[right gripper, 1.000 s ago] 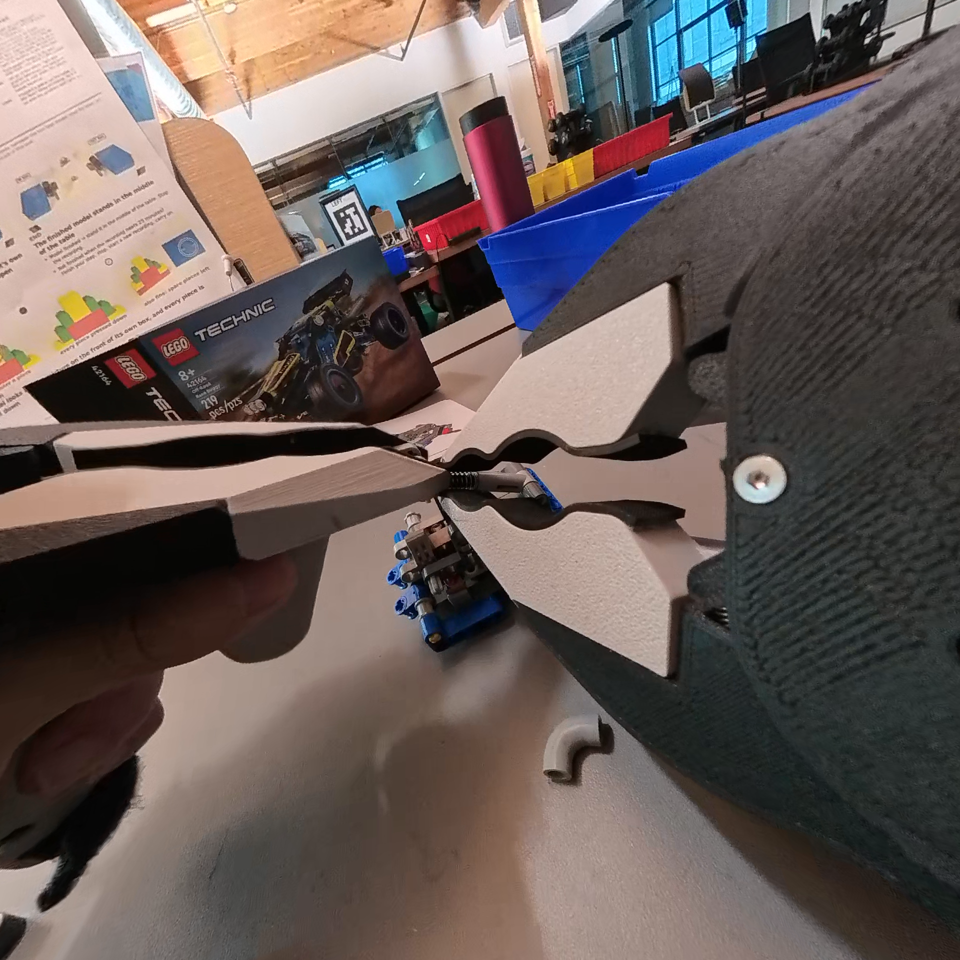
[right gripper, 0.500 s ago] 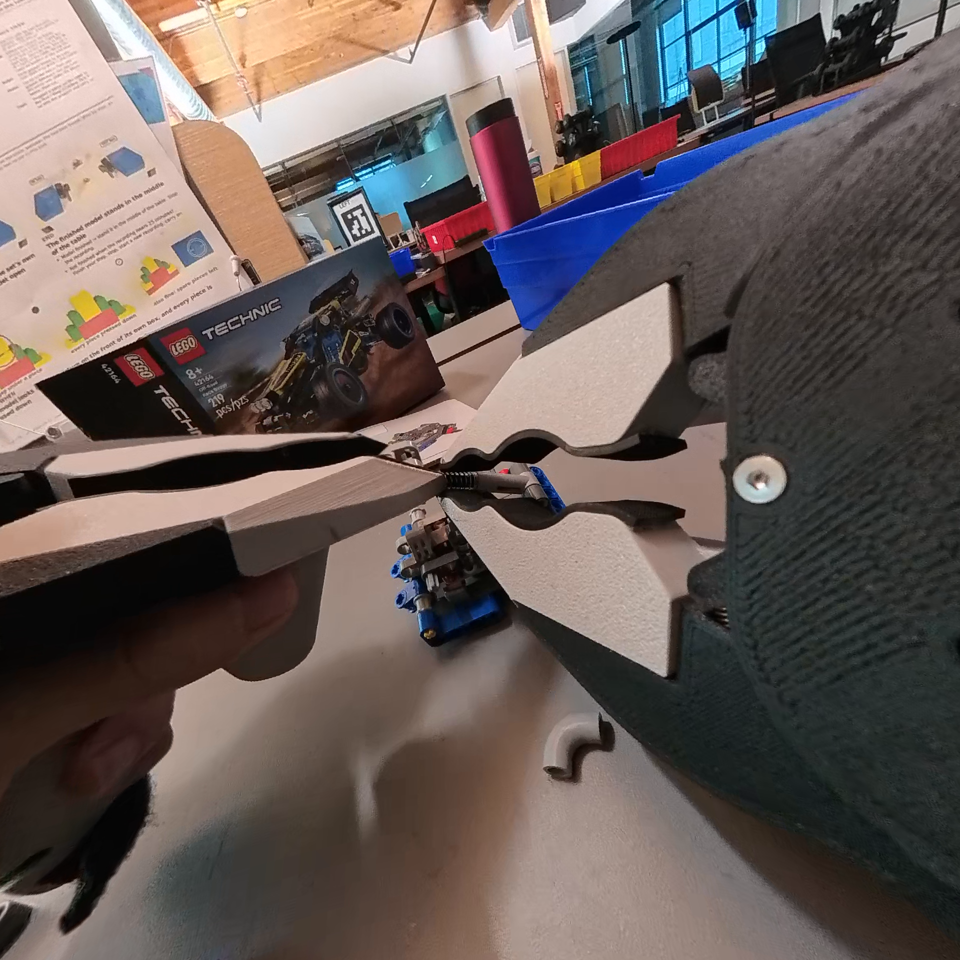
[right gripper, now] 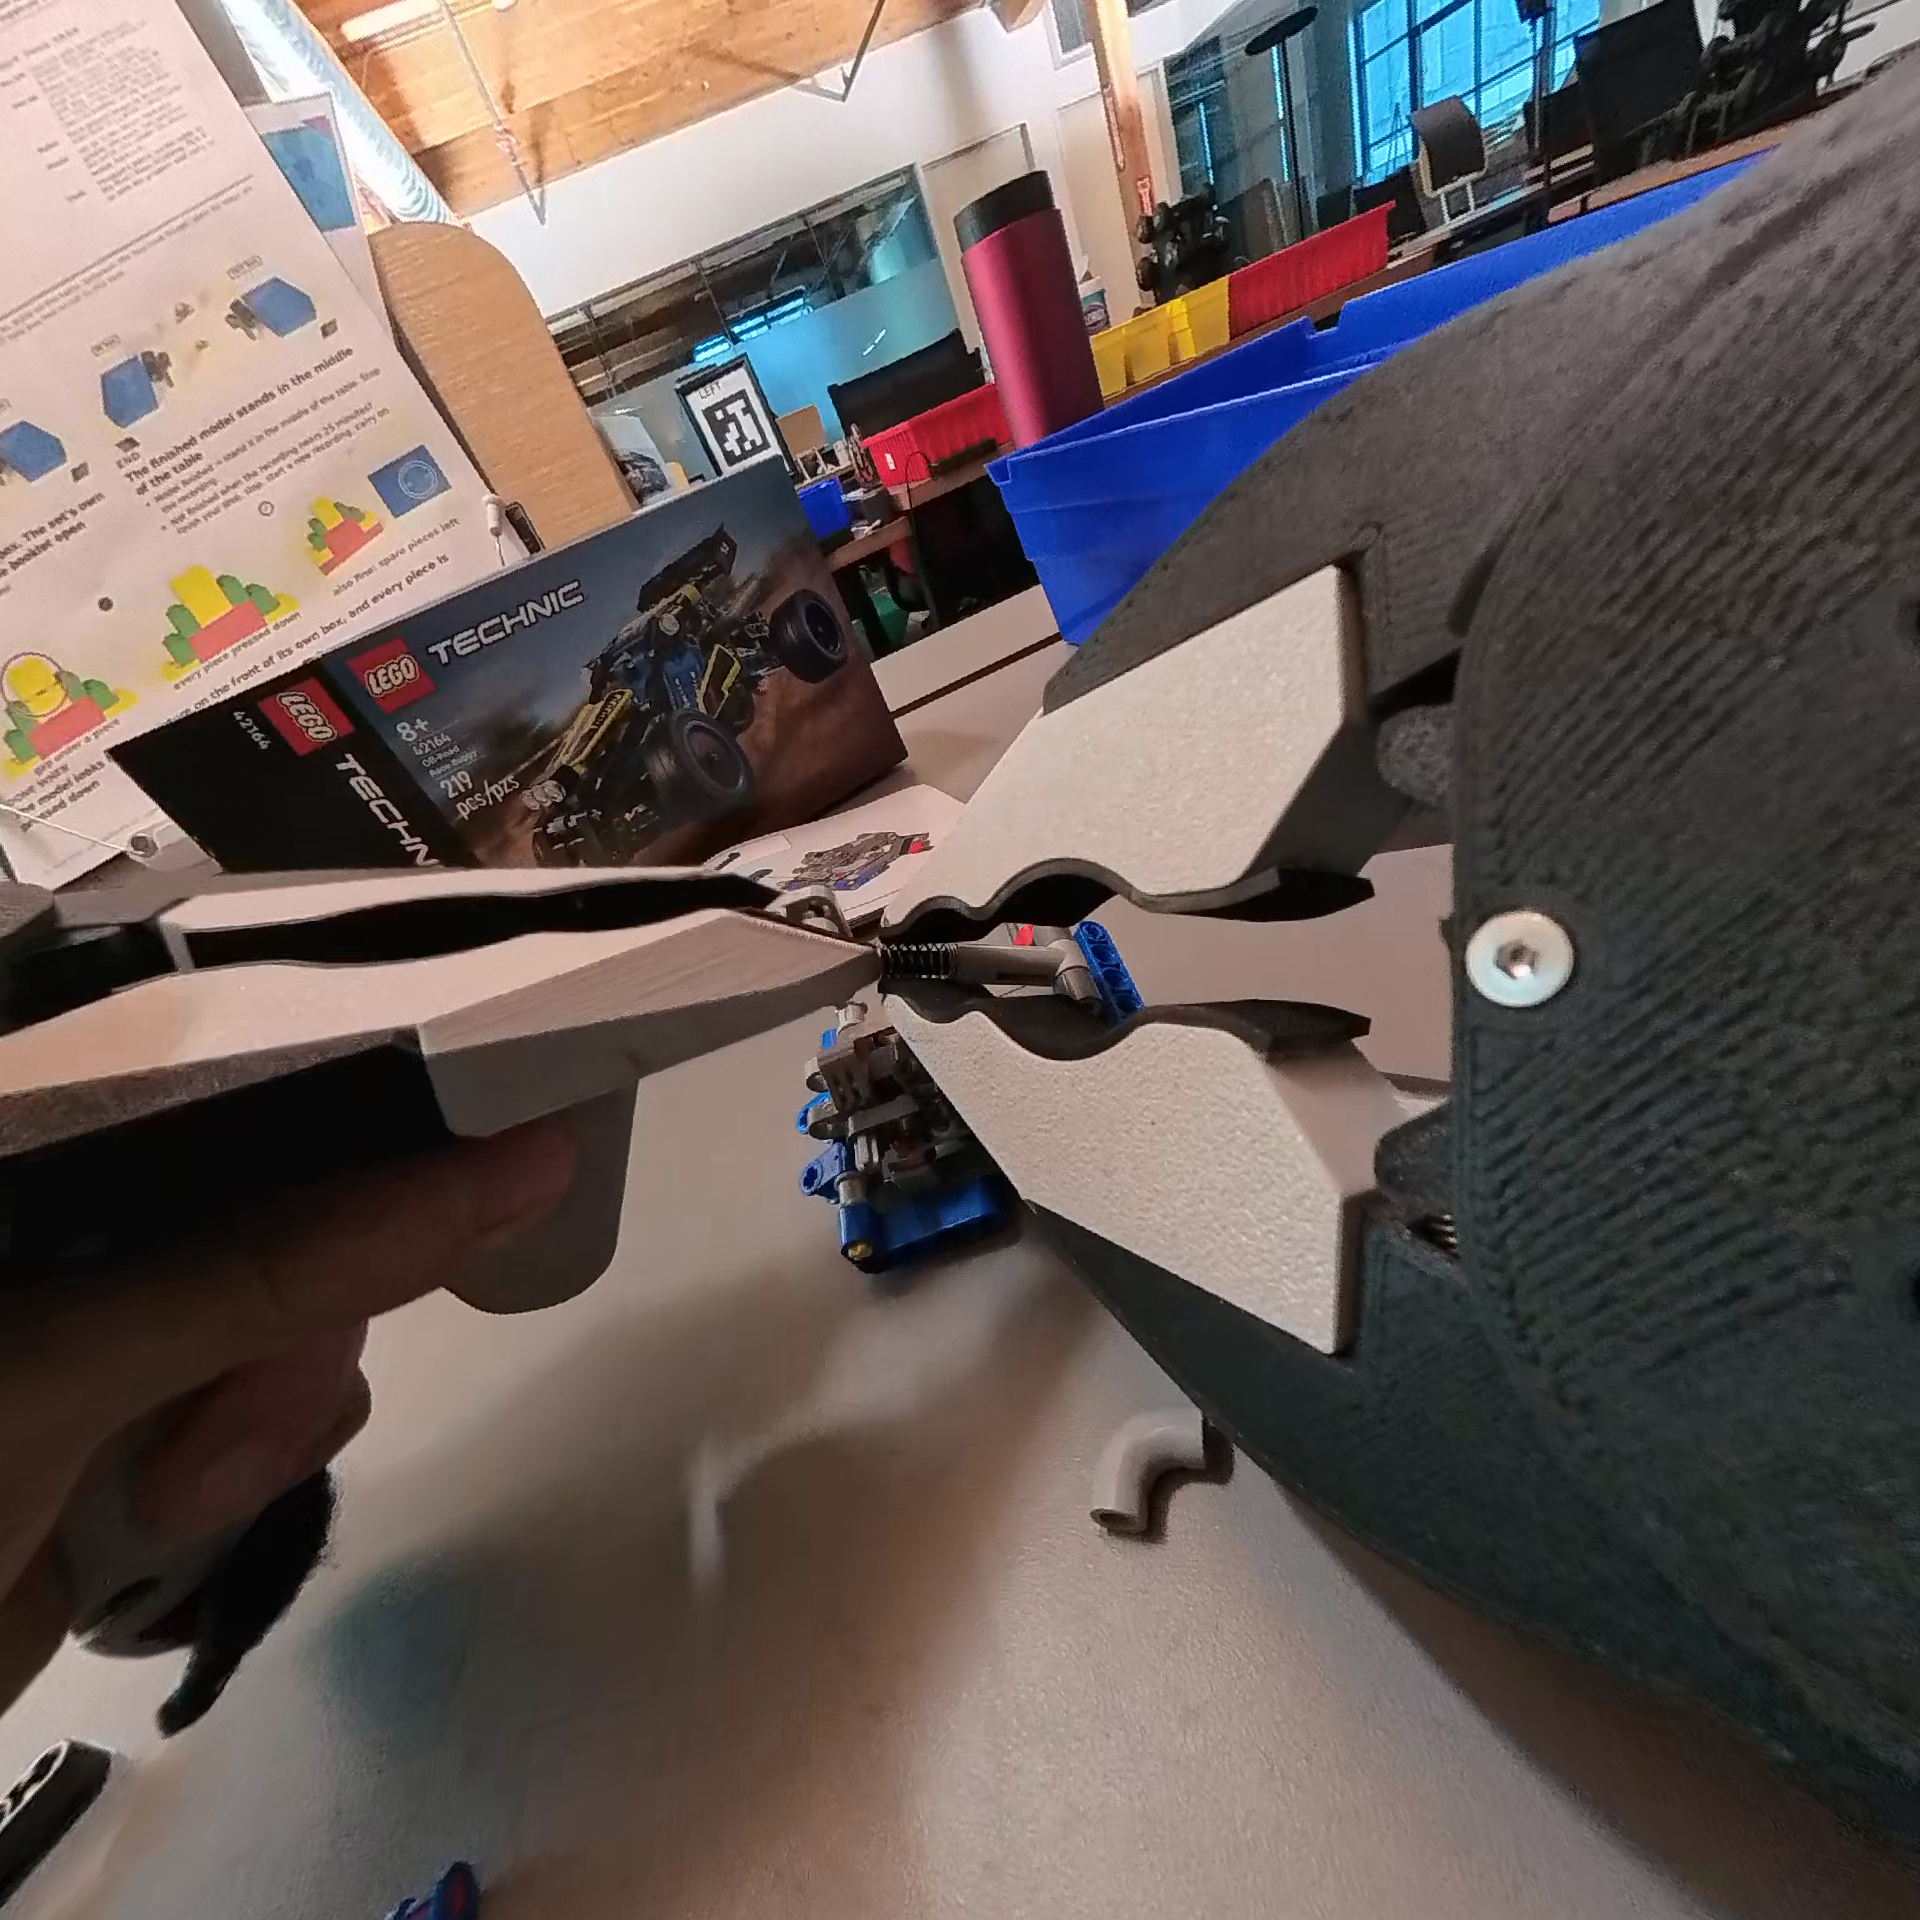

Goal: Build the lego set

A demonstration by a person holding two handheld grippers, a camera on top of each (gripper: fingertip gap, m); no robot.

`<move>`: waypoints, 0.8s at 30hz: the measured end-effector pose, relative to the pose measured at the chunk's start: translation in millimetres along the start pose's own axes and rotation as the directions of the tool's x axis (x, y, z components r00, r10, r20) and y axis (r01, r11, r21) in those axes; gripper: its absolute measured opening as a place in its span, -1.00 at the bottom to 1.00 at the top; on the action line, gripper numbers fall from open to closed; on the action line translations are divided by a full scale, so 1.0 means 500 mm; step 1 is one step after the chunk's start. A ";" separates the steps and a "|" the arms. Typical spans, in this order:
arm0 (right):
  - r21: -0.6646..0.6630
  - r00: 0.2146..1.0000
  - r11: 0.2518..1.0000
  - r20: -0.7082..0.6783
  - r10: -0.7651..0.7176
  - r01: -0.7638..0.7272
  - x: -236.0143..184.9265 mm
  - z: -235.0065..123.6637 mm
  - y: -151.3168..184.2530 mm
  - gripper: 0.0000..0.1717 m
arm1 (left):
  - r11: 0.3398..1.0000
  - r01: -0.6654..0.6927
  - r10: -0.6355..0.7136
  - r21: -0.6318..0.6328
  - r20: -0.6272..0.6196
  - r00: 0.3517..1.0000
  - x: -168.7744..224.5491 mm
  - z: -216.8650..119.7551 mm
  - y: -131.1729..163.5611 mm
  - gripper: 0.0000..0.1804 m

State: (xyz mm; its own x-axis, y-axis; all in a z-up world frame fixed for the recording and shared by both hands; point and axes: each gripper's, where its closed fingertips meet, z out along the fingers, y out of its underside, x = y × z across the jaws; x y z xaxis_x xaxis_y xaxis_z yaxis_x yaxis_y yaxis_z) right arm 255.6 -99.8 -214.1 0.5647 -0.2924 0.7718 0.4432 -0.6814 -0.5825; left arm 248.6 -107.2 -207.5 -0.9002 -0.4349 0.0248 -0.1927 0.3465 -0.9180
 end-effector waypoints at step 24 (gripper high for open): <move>0.027 0.990 0.991 -0.047 -0.131 0.132 0.000 -0.005 -0.007 -0.96 | 0.955 -0.295 0.295 0.037 0.005 0.955 0.017 -0.023 -0.010 -0.68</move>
State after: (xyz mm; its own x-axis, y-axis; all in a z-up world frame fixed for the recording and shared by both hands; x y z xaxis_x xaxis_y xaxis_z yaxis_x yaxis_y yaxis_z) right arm 252.5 -99.1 -211.3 0.4687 -0.2315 0.8525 0.5326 -0.6959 -0.4817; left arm 237.2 -103.0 -198.2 -0.9150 -0.3173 -0.2493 0.0963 0.4283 -0.8985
